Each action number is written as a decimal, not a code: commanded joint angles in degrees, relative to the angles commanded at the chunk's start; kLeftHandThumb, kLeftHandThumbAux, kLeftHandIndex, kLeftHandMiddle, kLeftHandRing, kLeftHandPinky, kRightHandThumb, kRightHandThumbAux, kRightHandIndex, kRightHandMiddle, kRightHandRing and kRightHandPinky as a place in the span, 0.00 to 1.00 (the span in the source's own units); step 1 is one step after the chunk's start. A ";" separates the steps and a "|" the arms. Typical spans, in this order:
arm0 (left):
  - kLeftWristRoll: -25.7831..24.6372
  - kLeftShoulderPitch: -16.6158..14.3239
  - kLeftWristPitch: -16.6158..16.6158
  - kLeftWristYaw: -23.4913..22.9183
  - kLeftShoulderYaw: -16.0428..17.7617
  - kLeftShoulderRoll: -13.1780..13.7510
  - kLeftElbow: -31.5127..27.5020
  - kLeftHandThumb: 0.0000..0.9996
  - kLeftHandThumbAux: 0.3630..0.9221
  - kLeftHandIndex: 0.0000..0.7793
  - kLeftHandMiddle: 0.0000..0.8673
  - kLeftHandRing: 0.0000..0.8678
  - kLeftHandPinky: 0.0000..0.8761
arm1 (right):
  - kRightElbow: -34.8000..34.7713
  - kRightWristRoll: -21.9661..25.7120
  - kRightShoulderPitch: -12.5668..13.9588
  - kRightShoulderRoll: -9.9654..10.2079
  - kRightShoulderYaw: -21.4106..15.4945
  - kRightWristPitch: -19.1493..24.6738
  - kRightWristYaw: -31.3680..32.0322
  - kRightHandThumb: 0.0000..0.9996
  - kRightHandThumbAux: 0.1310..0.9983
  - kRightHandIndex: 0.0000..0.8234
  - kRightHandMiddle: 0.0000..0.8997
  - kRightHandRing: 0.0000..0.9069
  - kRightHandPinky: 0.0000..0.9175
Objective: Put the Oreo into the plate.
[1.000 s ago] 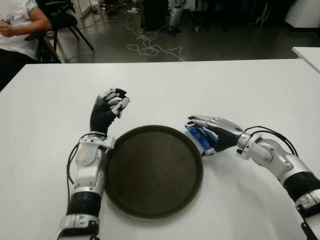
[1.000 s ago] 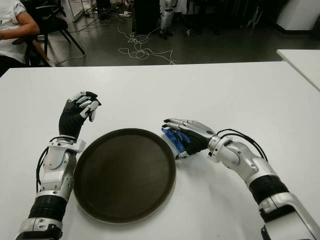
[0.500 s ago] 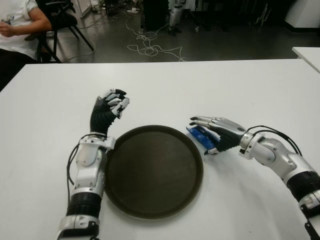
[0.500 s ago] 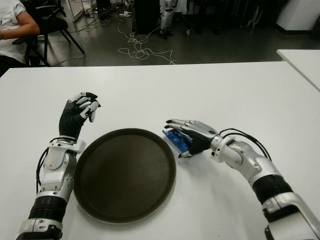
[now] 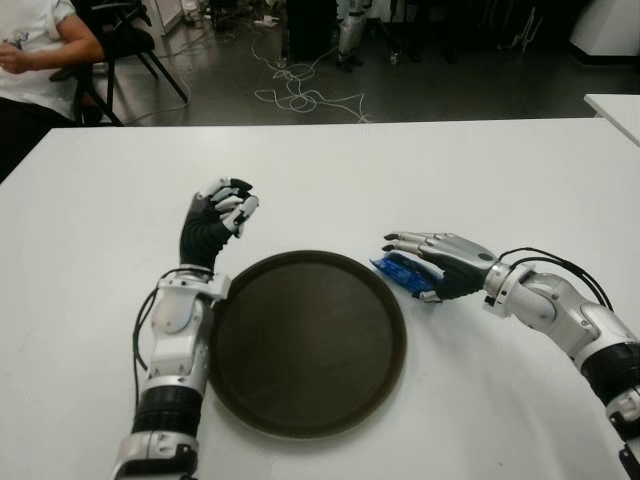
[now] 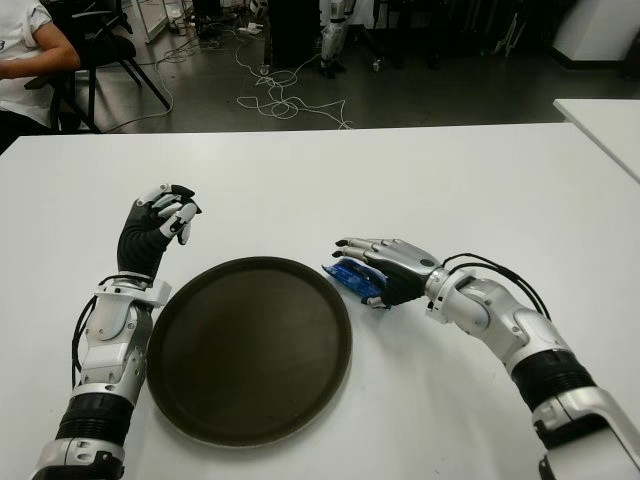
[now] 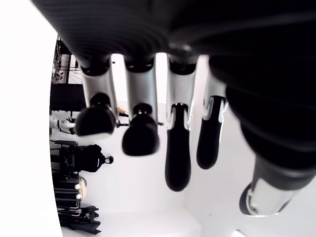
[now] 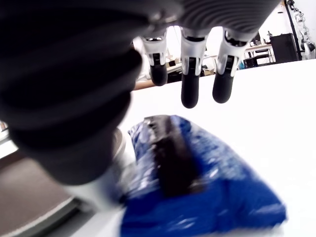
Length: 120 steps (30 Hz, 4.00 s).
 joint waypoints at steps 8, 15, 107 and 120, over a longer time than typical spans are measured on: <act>-0.16 0.39 0.17 0.04 -0.12 -0.31 -0.93 0.86 0.52 0.54 0.64 0.90 0.93 | 0.14 0.63 0.23 0.16 -0.08 -0.30 -0.62 0.18 0.81 0.05 0.04 0.13 0.22; 0.13 0.65 0.24 0.07 -0.37 -0.09 -1.45 0.86 0.53 0.54 0.64 0.90 0.93 | 0.62 0.88 0.49 0.46 -0.47 -1.01 -1.83 0.22 0.82 0.07 0.05 0.15 0.27; -0.10 1.71 1.51 0.52 -1.11 -0.80 -4.22 0.86 0.53 0.54 0.63 0.91 0.93 | 3.40 1.35 -0.41 4.49 1.07 7.03 2.75 0.00 0.57 0.00 0.02 0.09 0.17; 0.18 1.99 1.39 0.72 -1.25 -0.94 -4.73 0.86 0.53 0.54 0.64 0.91 0.93 | 3.68 1.83 0.01 4.58 1.06 6.51 2.72 0.00 0.58 0.00 0.03 0.09 0.15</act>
